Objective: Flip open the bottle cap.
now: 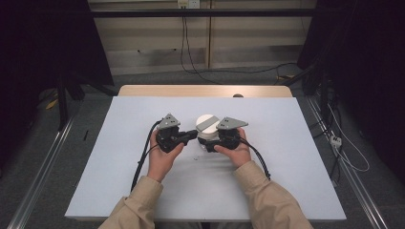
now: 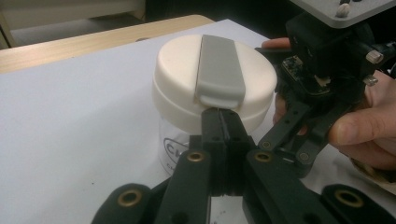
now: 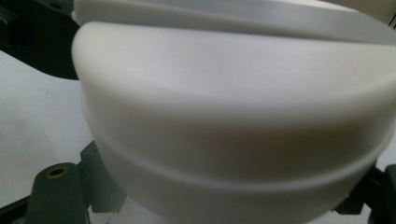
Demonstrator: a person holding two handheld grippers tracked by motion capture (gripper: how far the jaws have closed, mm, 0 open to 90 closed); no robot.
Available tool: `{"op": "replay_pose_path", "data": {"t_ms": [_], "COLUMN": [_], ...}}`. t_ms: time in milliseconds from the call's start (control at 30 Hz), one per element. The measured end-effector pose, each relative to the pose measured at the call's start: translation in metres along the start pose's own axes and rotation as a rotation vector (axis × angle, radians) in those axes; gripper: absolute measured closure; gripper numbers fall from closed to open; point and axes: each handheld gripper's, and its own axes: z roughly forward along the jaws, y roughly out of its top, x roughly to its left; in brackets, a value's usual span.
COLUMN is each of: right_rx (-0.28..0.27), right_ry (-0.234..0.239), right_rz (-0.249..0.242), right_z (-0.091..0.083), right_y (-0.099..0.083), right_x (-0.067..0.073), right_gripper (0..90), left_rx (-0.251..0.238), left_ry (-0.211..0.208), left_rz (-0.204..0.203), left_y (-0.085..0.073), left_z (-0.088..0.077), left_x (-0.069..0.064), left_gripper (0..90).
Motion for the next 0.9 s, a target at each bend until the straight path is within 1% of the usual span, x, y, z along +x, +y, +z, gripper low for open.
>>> {"op": "replay_pose_path", "data": {"t_ms": [100, 233, 267, 533, 633, 700, 800, 900], "right_rx": [-0.001, -0.001, -0.001, -0.002, -0.002, -0.004, -0.004, -0.004], "right_ry": [-0.001, -0.001, -0.001, -0.002, -0.002, -0.003, -0.002, -0.001], "right_rz": [-0.001, -0.001, -0.002, -0.003, -0.003, -0.003, -0.004, -0.005], "right_z": [0.0, 0.0, 0.0, 0.001, 0.001, 0.001, 0.001, 0.001], "right_y": [0.0, 0.0, 0.0, 0.0, 0.0, 0.0, -0.001, -0.001], "right_x": [0.0, 0.0, 0.0, 0.0, 0.001, 0.001, 0.001, 0.0], "right_gripper": [18.7, 18.7, 18.7, 18.7, 18.7, 18.7, 18.7, 18.7], "left_rx": [-0.004, -0.007, -0.01, -0.011, -0.017, -0.013, -0.018, -0.016], "left_ry": [0.0, 0.003, -0.002, 0.002, -0.005, -0.002, -0.004, -0.001], "left_rz": [-0.004, 0.002, -0.003, 0.009, 0.001, 0.007, 0.003, 0.011], "left_y": [0.003, 0.008, 0.009, 0.019, 0.024, 0.026, 0.029, 0.032], "left_z": [-0.001, -0.002, -0.002, -0.003, -0.003, -0.002, -0.001, -0.001], "left_x": [0.0, -0.001, -0.001, -0.002, -0.002, -0.002, -0.002, -0.002], "left_gripper": [90.0, 90.0, 90.0, 90.0, 90.0, 90.0, 90.0, 90.0]}}
